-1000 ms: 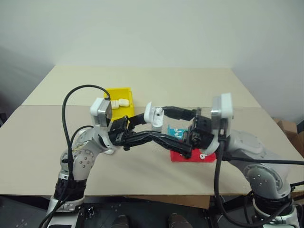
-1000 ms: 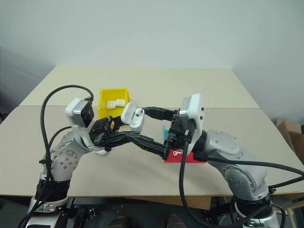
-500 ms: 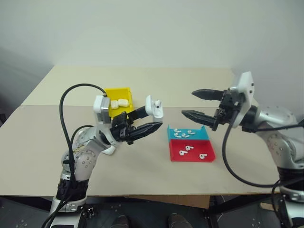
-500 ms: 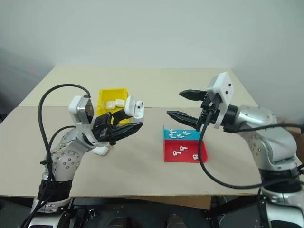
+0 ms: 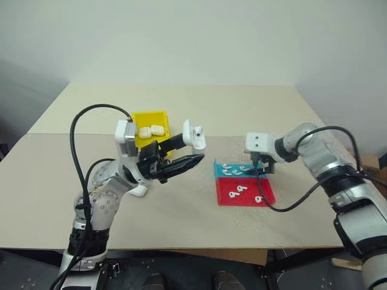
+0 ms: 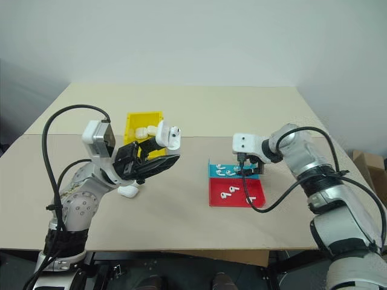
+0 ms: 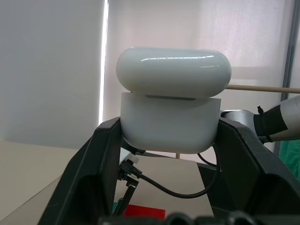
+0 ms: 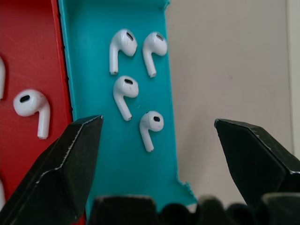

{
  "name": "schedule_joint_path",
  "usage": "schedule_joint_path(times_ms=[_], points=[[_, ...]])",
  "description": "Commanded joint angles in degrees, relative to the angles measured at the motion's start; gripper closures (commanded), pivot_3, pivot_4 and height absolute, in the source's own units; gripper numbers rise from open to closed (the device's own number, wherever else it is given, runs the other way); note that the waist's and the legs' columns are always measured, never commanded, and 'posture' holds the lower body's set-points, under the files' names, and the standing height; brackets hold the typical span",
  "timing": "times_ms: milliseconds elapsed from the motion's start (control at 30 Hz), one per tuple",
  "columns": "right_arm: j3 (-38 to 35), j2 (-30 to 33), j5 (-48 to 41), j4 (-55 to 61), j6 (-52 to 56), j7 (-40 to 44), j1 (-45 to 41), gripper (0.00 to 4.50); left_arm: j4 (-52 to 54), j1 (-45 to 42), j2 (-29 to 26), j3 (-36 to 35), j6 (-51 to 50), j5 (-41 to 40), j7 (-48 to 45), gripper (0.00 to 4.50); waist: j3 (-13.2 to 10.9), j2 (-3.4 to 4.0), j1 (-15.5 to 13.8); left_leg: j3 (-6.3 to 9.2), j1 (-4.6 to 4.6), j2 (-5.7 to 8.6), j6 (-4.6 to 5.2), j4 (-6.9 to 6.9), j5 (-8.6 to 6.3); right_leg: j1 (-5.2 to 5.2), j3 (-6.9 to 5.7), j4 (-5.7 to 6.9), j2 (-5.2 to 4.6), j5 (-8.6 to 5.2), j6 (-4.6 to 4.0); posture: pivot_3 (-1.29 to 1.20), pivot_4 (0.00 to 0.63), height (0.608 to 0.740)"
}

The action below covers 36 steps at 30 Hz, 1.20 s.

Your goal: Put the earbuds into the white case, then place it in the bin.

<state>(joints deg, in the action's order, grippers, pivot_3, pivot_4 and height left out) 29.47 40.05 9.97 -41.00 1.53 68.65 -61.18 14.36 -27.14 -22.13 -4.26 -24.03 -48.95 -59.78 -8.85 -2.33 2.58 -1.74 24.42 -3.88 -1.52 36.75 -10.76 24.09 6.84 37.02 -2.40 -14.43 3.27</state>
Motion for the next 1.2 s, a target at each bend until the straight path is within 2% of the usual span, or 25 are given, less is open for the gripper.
schedule_joint_path(times_ms=[33,67,267,400,633,767,933,1200], points=[[-0.07,-1.5,3.15,-7.05,-5.27,0.47,-3.85,1.28,2.75,-0.37,-0.08,-0.51,0.55,-0.96,-0.13,1.75,0.0,0.0,0.03,0.0,-0.01,0.0,0.0,0.0,0.0,0.0,0.0,0.0,0.0,0.0,0.0,0.0,0.15,0.74],[-0.03,-2.28,3.96,-9.15,-6.21,0.05,-4.57,1.64,2.97,-0.27,-0.15,-0.64,0.57,-1.09,-0.07,1.75,0.0,0.0,0.02,0.0,-0.01,0.0,0.0,0.0,0.0,-0.01,0.0,0.0,0.0,0.0,0.0,0.0,0.15,0.74],[-0.16,-5.19,7.64,-18.16,-10.81,-0.2,-7.68,1.64,4.86,0.92,-0.71,-1.02,0.62,-1.23,0.71,1.75,-0.01,0.02,0.07,0.0,-0.01,-0.01,0.0,0.0,0.0,-0.01,0.0,0.0,0.0,0.0,-0.01,0.0,0.15,0.74],[0.22,-7.04,10.68,-22.6,-13.5,-3.4,-8.67,1.64,5.94,1.48,-0.86,-1.21,0.63,-1.22,1.59,1.75,-0.01,0.02,0.29,0.0,-0.05,-0.01,0.0,0.0,0.0,-0.03,0.0,0.04,0.0,0.0,-0.01,0.0,0.15,0.74],[-0.56,-9.09,12.27,-26.37,-14.76,-3.95,-9.61,1.64,7.66,2.07,-1.32,-1.27,0.22,-1.45,3.09,1.75,-0.01,0.02,0.94,0.01,-0.12,-0.01,0.0,0.0,0.0,-0.11,0.0,0.06,0.0,0.01,-0.02,0.0,0.15,0.74],[-0.71,-9.36,12.88,-26.86,-15.02,-3.11,-9.45,2.5,8.39,2.38,-1.67,-1.33,0.11,-1.64,3.71,1.75,-0.01,0.03,1.15,0.02,-0.14,-0.01,0.0,0.0,0.0,-0.13,-0.01,0.07,0.0,0.01,-0.01,0.0,0.15,0.74],[-1.15,-9.41,13.13,-26.95,-15.44,-2.73,-9.17,4.36,8.2,2.33,-1.88,-1.29,0.22,-1.62,3.82,1.75,-0.01,0.02,1.35,0.02,-0.13,-0.01,0.0,0.0,0.0,-0.12,-0.01,0.07,0.0,0.01,-0.01,0.0,0.15,0.74],[-2.56,-8.29,12.45,-25.48,-15.55,-1.82,-7.95,4.36,6.89,1.7,-1.96,-1.1,0.43,-1.53,3.09,1.75,-0.01,0.02,1.34,0.02,-0.13,-0.01,0.0,0.0,0.0,-0.12,-0.01,0.07,0.0,0.01,-0.01,0.0,0.15,0.74]])
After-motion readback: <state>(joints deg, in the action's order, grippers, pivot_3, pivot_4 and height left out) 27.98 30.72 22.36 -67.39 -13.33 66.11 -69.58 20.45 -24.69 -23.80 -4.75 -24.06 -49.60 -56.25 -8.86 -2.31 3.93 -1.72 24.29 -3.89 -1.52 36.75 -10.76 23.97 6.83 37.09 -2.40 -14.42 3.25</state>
